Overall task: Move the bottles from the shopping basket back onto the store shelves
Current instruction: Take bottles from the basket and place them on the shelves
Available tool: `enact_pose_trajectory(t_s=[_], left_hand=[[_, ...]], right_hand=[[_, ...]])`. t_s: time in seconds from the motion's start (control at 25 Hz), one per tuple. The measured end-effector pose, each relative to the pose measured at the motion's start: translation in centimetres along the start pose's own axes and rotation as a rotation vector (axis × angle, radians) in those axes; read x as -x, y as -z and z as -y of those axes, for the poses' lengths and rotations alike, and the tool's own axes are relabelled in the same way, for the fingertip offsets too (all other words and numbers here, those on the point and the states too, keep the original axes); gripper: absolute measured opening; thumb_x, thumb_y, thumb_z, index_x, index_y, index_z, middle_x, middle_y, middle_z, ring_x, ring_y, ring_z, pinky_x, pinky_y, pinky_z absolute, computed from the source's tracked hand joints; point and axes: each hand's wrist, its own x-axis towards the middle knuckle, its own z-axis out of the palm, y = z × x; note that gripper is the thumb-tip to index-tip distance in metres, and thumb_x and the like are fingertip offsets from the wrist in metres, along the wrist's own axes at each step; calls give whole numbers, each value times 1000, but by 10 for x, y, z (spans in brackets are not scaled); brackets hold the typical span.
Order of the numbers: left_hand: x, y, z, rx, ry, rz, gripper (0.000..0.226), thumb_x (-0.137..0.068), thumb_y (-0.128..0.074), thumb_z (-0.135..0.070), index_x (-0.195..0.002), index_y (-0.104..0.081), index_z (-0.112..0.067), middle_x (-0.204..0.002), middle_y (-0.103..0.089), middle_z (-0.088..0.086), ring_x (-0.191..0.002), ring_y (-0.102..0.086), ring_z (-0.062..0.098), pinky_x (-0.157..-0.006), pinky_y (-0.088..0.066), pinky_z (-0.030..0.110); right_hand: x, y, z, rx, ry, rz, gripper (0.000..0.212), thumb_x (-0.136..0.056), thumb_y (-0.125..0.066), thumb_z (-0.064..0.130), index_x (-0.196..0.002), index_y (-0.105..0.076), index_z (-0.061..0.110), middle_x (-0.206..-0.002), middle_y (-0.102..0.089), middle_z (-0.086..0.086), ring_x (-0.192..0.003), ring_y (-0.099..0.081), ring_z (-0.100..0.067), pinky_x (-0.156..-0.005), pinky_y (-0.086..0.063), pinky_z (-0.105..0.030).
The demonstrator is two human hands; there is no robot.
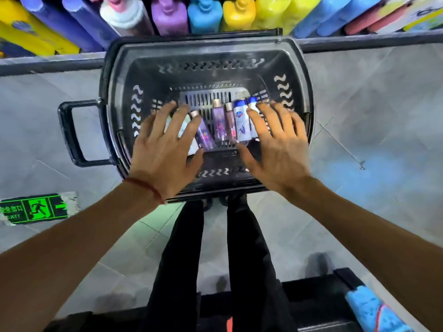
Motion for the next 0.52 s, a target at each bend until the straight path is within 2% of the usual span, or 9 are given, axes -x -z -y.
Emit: enact_pose_trajectory(t_s=[0.36,0.52], left_hand=[[-71,-151,6,21,-39,-2,62,-94,-44,-49,-145,-50,-15,-155,-42,9,-147,-33,34,-114,-34,54],[-90,-200,4,-4,-62,-13,59,-94,-48,-46,-145,-50,-14,-154,-45,11,-146,-34,36,-111,-36,54]], right_hand=[[-46,-179,-35,-70,-206,159,70,-97,-45,57,-154,-42,16,-158,-44,-10,-150,-35,-32,-123,-28,-50],[-65,-239,-50,-143,-281,253,78,-98,-49,57,-159,-30,12,-166,-29,-14,-155,-27,-31,-127,-25,-49]])
